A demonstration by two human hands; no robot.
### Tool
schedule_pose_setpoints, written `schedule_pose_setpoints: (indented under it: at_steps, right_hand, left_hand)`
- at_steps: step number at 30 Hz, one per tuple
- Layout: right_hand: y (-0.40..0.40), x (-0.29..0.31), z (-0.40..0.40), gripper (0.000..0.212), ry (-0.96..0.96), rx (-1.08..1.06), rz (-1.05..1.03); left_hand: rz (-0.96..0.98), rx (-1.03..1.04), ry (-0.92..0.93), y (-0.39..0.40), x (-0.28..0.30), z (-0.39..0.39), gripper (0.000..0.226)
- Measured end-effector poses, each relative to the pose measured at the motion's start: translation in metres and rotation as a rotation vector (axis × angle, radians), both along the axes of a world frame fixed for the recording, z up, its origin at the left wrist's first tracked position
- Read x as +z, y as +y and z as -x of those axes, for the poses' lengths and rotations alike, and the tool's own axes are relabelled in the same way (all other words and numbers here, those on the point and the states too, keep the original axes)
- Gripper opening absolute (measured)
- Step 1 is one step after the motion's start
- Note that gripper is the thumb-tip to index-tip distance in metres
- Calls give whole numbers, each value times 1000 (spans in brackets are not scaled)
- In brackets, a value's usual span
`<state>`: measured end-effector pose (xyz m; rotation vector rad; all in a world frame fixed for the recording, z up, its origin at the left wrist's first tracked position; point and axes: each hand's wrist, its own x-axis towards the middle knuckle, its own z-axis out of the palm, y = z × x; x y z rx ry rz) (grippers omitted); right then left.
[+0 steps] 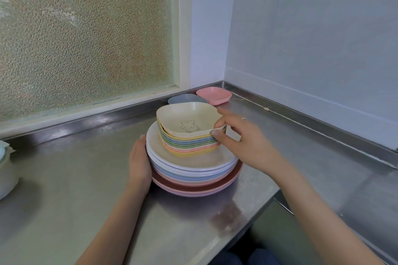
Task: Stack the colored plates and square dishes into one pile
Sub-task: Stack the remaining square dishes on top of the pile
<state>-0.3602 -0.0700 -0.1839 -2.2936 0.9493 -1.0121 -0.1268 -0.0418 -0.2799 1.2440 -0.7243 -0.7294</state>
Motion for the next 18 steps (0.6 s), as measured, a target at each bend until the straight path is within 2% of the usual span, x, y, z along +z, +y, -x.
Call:
schedule_pose_setpoints:
  at_steps: [2,4,8,13,16,18]
  right_hand:
    - [2,1,-2,11,-6,0,-9]
    - [5,2,-7,15,-2,11,67]
    - [6,-2,-16,16,92,30,169]
    - [-12,-2,-9,17,-161,27,100]
    - [-47,-2,-4,19,-285,-110,85]
    - [-79,-7,-3,19,-264,-218,26]
  left_hand:
    - [-4,0,-1,0,1,0,42]
    - [-13,12,2,0,2,1,42]
    - [-23,33,27,1,3,3,40]
    - [-23,26,33,1,3,3,38]
    - [-37,11,45,1,3,2,40]
    - [-29,12,58,1,4,3,43]
